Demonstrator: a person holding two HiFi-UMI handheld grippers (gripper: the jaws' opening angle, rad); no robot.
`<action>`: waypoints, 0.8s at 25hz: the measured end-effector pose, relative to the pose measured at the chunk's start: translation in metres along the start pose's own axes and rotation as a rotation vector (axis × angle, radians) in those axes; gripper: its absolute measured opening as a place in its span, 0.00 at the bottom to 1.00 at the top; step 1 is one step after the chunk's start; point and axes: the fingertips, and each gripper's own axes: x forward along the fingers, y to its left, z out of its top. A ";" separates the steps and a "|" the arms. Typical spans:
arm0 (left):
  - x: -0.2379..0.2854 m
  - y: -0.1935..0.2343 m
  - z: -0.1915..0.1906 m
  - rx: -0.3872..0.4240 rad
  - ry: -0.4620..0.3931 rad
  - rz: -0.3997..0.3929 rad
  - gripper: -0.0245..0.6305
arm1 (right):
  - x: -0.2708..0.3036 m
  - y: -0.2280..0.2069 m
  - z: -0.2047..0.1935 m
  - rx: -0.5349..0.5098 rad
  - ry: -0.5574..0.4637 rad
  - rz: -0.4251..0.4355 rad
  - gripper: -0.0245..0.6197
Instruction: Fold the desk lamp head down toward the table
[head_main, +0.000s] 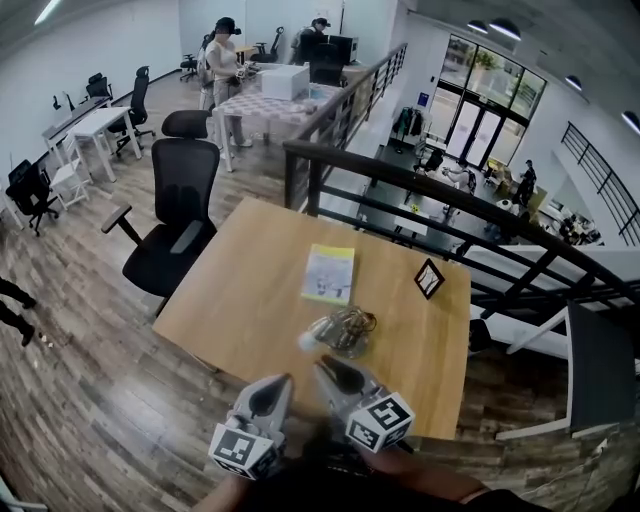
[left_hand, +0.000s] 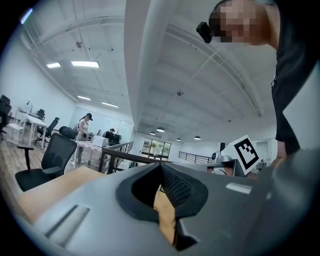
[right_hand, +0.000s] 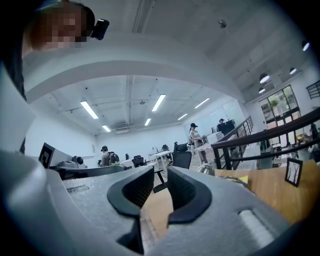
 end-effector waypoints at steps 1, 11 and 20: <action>0.008 0.003 -0.003 0.001 0.001 -0.004 0.04 | 0.005 -0.010 0.002 -0.001 0.002 -0.012 0.17; 0.069 0.033 -0.001 0.003 0.027 0.029 0.04 | 0.048 -0.086 -0.002 0.048 0.092 -0.052 0.33; 0.086 0.047 -0.006 -0.018 0.073 0.033 0.04 | 0.067 -0.088 -0.027 0.075 0.191 -0.004 0.37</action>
